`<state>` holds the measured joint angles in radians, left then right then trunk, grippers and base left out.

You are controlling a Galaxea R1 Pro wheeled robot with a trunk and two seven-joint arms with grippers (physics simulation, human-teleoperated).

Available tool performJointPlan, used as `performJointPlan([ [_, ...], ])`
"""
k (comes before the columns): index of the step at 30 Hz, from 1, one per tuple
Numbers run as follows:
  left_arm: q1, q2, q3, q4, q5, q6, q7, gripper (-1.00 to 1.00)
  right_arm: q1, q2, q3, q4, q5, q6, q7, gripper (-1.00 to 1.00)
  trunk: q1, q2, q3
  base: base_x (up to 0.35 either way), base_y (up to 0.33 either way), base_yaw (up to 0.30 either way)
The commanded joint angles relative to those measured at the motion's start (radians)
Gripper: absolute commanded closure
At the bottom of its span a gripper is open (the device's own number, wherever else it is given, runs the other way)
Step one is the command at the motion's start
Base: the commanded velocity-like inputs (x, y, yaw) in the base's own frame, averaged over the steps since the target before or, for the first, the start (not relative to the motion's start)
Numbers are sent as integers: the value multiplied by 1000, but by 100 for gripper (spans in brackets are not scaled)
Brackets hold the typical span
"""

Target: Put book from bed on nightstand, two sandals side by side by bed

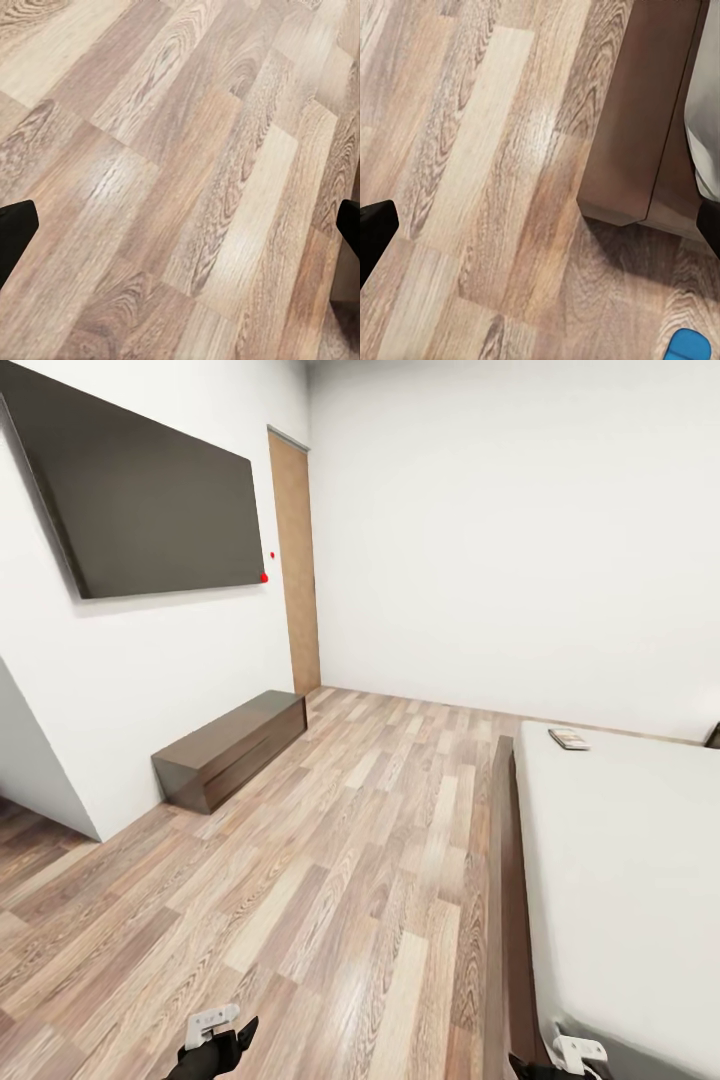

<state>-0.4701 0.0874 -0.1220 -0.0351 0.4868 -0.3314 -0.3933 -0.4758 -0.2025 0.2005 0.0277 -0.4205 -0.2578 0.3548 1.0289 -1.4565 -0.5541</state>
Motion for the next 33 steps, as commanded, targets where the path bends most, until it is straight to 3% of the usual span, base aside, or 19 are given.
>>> performJointPlan([
  [1,-1,0,-8,1,10,-3,-4,-100,-1,0,8,3,-11,-4,6,-100,0,-1,-1,41,0,0],
  [10,-1,0,-8,1,10,-3,-4,-100,-1,0,8,3,-11,-4,6,-100,0,-1,-1,247,60,0],
  [33,-1,0,-8,1,10,-3,-4,-100,-1,0,8,3,-11,-4,6,-100,0,-1,-1,263,189,0],
])
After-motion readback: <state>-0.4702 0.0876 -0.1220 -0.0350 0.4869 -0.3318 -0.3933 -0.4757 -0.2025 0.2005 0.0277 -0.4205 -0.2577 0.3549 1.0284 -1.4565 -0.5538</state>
